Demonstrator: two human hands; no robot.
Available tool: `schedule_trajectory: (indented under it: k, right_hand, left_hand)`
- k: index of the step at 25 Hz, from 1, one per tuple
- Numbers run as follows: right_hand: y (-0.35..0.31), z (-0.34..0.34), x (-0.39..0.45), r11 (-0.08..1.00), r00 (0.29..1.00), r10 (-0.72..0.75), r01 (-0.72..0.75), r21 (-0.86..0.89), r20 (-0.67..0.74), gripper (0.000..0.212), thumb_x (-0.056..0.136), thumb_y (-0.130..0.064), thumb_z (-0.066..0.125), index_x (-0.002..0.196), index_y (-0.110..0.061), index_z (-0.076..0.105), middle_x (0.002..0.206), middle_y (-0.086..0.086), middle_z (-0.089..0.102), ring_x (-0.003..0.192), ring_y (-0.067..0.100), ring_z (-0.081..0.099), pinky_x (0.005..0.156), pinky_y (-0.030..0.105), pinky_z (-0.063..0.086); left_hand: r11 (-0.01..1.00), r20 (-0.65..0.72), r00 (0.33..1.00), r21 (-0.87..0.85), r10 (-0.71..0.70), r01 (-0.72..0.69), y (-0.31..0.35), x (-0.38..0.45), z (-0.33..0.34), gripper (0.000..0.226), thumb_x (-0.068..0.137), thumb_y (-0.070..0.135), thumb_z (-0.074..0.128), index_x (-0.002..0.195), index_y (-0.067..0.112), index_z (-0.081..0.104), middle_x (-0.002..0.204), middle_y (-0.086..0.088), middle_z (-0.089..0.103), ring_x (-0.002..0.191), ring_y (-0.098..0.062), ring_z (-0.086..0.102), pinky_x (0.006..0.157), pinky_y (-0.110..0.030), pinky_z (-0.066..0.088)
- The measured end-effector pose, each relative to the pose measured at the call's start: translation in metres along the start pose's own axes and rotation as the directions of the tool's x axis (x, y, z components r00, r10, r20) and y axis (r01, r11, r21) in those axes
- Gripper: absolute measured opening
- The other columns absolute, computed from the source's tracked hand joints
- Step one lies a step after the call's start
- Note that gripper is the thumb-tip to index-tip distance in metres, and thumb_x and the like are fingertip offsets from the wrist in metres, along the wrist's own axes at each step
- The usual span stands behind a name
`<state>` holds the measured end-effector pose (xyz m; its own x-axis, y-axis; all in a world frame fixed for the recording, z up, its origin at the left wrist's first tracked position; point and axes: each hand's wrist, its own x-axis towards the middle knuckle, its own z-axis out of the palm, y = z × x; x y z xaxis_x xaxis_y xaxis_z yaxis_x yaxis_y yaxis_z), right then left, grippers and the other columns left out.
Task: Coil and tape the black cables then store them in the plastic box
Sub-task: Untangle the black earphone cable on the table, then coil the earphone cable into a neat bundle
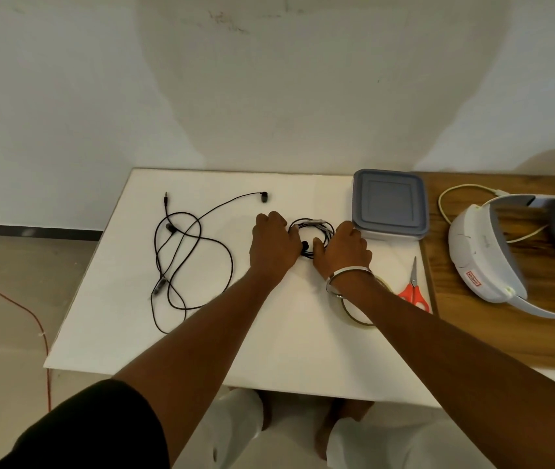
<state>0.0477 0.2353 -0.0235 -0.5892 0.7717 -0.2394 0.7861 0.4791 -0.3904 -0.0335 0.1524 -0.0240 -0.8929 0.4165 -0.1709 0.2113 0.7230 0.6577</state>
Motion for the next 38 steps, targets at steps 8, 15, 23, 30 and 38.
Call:
schedule_trajectory:
  k: [8,15,23,30,38]
  right_hand:
    - [-0.005,-0.003,-0.001,0.998,0.998,-0.045,0.046,-0.039,0.04,0.053,0.096,-0.043,0.036,0.128,-0.001,0.04,0.127,0.019,0.047,0.109,0.033,0.055,0.09,0.041,0.047]
    - [-0.007,-0.027,-0.008,0.948,0.974,-0.223,0.227,-0.223,0.043,0.045,0.099,-0.037,0.03,0.119,-0.001,0.047,0.118,0.018,0.049,0.1,0.032,0.058,0.084,0.039,0.05]
    - [-0.066,-0.024,-0.028,0.763,0.82,-0.571,0.52,-0.383,-0.024,0.035,0.096,-0.028,0.036,0.119,-0.005,0.049,0.126,0.016,0.044,0.107,0.03,0.049,0.086,0.039,0.042]
    - [-0.117,0.032,-0.05,0.754,0.789,-0.595,0.615,-0.231,0.154,0.024,0.089,-0.012,0.046,0.111,-0.008,0.051,0.117,0.01,0.05,0.102,0.028,0.051,0.082,0.036,0.042]
    - [-0.138,0.074,-0.041,0.821,0.847,-0.513,0.531,-0.21,0.137,0.027,0.09,-0.01,0.049,0.115,-0.002,0.045,0.116,0.016,0.05,0.103,0.029,0.053,0.082,0.035,0.046]
  left_hand:
    - [0.995,0.043,0.994,0.008,0.104,-0.104,-0.001,0.004,-0.001,0.042,0.092,0.045,0.053,0.117,0.012,0.054,0.12,-0.009,0.052,0.113,-0.024,0.048,0.091,-0.039,0.047]
    - [0.969,-0.082,0.968,0.091,0.237,-0.23,-0.031,-0.005,-0.027,0.03,0.097,0.03,0.046,0.109,0.007,0.059,0.111,-0.012,0.057,0.104,-0.029,0.051,0.084,-0.043,0.047]
    - [0.933,-0.165,0.953,0.3,0.253,-0.196,-0.092,-0.006,-0.1,0.026,0.089,0.008,0.053,0.114,0.01,0.058,0.116,-0.009,0.055,0.111,-0.032,0.049,0.088,-0.04,0.04]
    - [0.964,-0.166,0.985,0.266,0.044,0.002,-0.157,-0.015,-0.144,0.026,0.091,0.012,0.054,0.117,0.01,0.055,0.118,-0.01,0.054,0.11,-0.029,0.048,0.087,-0.039,0.041]
    - [0.986,-0.135,0.989,0.165,0.063,-0.04,-0.174,-0.018,-0.139,0.022,0.091,0.013,0.055,0.112,0.012,0.056,0.116,-0.007,0.053,0.107,-0.026,0.051,0.087,-0.043,0.046]
